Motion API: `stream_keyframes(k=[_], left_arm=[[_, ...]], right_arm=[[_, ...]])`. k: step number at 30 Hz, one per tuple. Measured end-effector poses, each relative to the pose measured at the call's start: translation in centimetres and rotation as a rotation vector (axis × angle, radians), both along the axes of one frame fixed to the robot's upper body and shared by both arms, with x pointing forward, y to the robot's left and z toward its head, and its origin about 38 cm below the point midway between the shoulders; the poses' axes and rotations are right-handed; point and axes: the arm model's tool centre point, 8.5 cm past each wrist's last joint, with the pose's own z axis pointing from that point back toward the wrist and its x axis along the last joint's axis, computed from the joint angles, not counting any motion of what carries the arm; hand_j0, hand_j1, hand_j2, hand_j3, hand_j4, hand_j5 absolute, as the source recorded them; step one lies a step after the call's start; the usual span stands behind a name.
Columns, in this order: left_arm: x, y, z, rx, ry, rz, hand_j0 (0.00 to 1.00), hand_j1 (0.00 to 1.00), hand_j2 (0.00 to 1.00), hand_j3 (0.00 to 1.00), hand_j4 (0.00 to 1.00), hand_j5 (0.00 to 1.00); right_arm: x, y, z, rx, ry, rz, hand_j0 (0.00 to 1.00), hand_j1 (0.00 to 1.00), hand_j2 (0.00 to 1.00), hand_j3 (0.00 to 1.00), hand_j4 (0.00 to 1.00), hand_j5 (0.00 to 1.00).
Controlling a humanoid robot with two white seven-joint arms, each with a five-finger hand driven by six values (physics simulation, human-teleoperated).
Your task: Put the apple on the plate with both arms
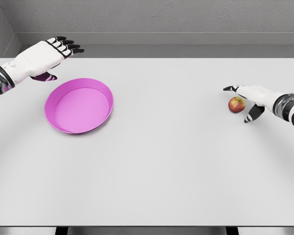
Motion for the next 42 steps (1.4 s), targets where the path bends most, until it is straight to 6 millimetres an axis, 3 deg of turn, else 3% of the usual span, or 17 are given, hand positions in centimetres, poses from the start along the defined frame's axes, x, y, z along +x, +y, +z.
stream_keyframes(k=[2,3,4,6,9,26,36,42], left_arm=[[0.0,0.0,0.0,0.000,0.000,0.000,1.00,1.00,1.00,1.00,1.00,1.00],[0.0,0.0,0.0,0.000,0.000,0.000,1.00,1.00,1.00,1.00,1.00,1.00],[0.0,0.0,0.0,0.000,0.000,0.000,1.00,1.00,1.00,1.00,1.00,1.00],[0.0,0.0,0.0,0.000,-0.001,0.001,1.00,1.00,1.00,1.00,1.00,1.00],[0.0,0.1,0.0,0.000,-0.001,0.001,1.00,1.00,1.00,1.00,1.00,1.00],[-0.1,0.5,0.2,0.006,-0.002,0.007,1.00,1.00,1.00,1.00,1.00,1.00],[-0.1,0.8,0.3,0.009,-0.002,0.011,1.00,1.00,1.00,1.00,1.00,1.00],[-0.1,0.8,0.4,0.008,-0.004,0.011,1.00,1.00,1.00,1.00,1.00,1.00]], right_arm=[[0.0,0.0,-0.1,-0.002,0.003,0.000,0.95,0.95,0.95,0.95,0.95,0.95],[-0.1,0.0,-0.2,-0.003,0.006,0.000,0.84,0.84,0.84,0.84,0.84,0.84],[-0.1,0.0,-0.2,-0.004,0.008,0.001,0.65,0.65,0.65,0.65,0.65,0.65],[-0.2,0.0,-0.4,-0.007,0.022,0.005,0.53,0.53,0.53,0.53,0.53,0.53],[-0.3,0.0,-0.4,-0.011,0.031,0.010,0.46,0.46,0.46,0.46,0.46,0.46],[-0.3,0.2,0.1,-0.011,0.026,0.025,0.42,0.42,0.42,0.42,0.42,0.42],[0.1,1.5,2.5,0.002,-0.025,0.062,0.40,0.40,0.40,0.40,0.40,0.40],[-0.2,3.4,3.9,0.017,-0.045,0.120,0.40,0.40,0.40,0.40,0.40,0.40]])
